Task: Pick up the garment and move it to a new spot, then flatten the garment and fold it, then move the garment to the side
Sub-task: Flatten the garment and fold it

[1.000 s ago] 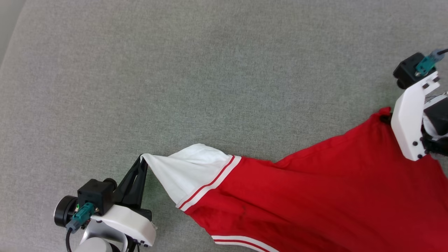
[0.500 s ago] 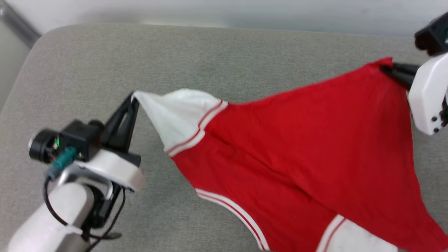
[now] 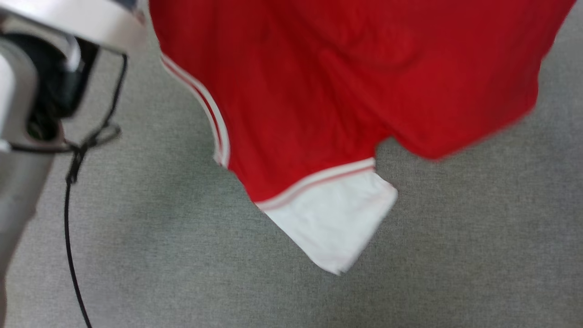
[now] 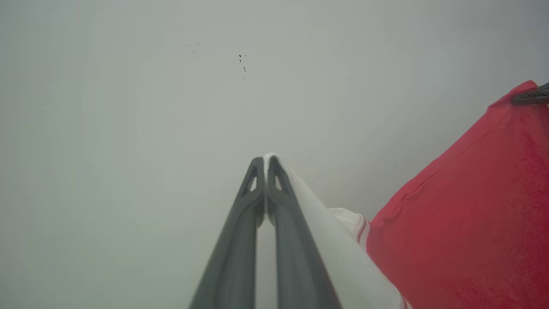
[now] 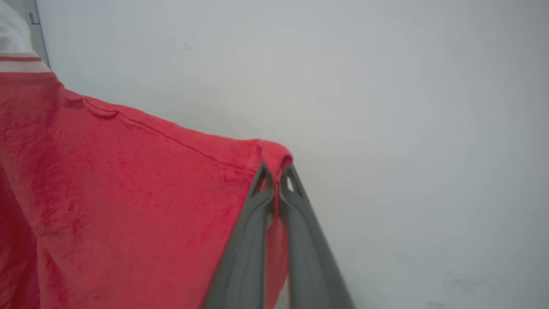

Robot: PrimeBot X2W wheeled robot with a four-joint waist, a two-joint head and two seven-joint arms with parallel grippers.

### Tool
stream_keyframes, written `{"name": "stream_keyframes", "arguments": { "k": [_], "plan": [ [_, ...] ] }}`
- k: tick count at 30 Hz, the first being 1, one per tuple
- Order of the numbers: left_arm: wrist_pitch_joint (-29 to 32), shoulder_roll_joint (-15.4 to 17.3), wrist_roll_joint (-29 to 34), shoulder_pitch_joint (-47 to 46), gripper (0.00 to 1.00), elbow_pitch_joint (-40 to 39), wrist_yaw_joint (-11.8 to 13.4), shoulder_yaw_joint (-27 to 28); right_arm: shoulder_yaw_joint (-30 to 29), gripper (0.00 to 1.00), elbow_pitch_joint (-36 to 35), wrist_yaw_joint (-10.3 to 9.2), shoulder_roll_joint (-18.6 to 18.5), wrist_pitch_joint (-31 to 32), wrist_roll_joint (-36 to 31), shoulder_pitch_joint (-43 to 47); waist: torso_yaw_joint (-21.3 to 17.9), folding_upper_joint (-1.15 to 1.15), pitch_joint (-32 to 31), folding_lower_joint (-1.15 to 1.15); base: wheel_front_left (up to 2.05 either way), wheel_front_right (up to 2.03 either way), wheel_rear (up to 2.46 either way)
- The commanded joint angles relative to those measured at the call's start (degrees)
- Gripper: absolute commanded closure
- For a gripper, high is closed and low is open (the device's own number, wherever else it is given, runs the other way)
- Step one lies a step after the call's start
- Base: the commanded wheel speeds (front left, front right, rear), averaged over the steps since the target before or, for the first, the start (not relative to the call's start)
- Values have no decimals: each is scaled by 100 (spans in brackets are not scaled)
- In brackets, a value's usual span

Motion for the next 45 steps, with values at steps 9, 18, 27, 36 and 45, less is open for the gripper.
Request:
{"name": "stream_keyframes", "arguments": {
  "k": [9,18,27,36,45],
  "plan": [
    [180,-205,145,-2449,100,988,-530,181,-296,100,619,-4,749,29,-822,-1820,-96,0,846,-1,0,0,0],
    [26,-471,373,-4226,100,2156,-915,88,187,100,1320,-4,672,-248,-1260,-3295,52,0,1251,-1,0,0,0],
    [-320,-595,265,-4274,100,3101,-1092,-62,710,100,2249,-4,838,-759,-1129,-3570,71,0,1505,-1,0,0,0],
    [-930,-685,-14,-2911,100,3706,-1182,-284,1486,100,2965,-4,940,-1436,-646,-2475,21,0,1344,-1,0,0,0],
    [-1299,-528,-236,-577,100,3407,-1029,-487,2177,100,2860,-4,746,-1994,32,-812,-55,0,859,-1,0,0,0]
  ]
}}
